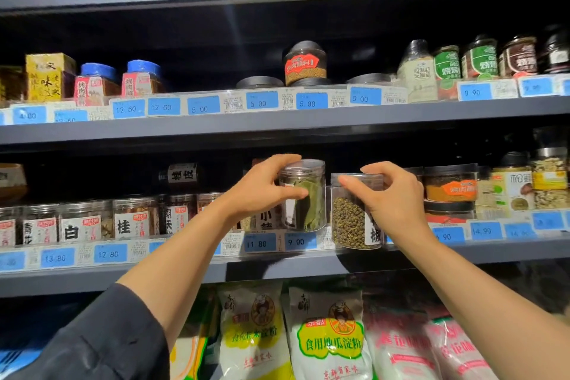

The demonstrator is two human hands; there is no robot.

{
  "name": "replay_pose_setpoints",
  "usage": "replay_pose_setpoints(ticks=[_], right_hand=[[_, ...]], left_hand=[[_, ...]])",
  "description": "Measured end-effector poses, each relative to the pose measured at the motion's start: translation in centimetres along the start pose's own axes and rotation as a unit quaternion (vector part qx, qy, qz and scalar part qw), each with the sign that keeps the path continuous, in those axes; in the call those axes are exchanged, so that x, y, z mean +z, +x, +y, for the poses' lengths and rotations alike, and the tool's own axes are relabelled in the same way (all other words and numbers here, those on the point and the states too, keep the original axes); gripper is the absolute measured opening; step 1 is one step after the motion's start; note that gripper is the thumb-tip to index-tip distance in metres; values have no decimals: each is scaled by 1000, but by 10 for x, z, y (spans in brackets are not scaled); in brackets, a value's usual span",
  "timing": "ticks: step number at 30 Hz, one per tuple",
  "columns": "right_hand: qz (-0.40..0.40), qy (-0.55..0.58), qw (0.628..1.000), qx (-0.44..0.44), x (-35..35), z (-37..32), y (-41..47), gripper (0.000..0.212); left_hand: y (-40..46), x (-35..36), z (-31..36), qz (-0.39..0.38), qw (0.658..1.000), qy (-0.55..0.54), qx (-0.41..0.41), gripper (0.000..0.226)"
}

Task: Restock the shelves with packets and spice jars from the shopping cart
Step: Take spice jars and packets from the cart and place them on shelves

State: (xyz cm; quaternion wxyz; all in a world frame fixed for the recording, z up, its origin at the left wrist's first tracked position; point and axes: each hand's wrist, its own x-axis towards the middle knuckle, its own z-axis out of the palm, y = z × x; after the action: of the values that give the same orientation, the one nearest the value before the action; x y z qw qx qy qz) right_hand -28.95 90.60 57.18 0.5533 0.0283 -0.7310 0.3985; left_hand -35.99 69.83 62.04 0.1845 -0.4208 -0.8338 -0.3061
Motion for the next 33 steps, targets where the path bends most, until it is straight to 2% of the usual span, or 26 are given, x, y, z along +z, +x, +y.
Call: replay_pose_setpoints(ticks=[2, 5, 10, 13, 17, 25, 28, 33], right_hand=[[5, 12, 1000, 11, 1, -1, 2, 49], [27, 20, 999, 19, 1, -3, 6, 43], [29, 14, 999, 17, 2, -4, 10, 39], [34, 17, 999, 20, 2, -1, 11, 41], [35, 30, 999, 26, 1, 3, 12, 42], [52, 29, 998, 29, -9, 5, 15, 39], [49, 30, 998, 30, -12, 6, 16, 40], [54, 33, 997, 41, -18, 11, 15, 43]], left_hand=[[1, -2, 0, 24, 999, -26, 9, 63], [7, 1, 1, 110, 994, -3, -11, 69], [21, 11, -3, 182, 975, 119, -44, 61], [21, 11, -5, 154, 976, 152, -25, 56], [17, 0, -10, 37, 996, 79, -9, 54], [25, 16, -13, 167, 955, 239, 44, 62], [26, 23, -14, 155, 939, 301, 61, 61], [23, 42, -13, 94, 921, 375, 54, 69]])
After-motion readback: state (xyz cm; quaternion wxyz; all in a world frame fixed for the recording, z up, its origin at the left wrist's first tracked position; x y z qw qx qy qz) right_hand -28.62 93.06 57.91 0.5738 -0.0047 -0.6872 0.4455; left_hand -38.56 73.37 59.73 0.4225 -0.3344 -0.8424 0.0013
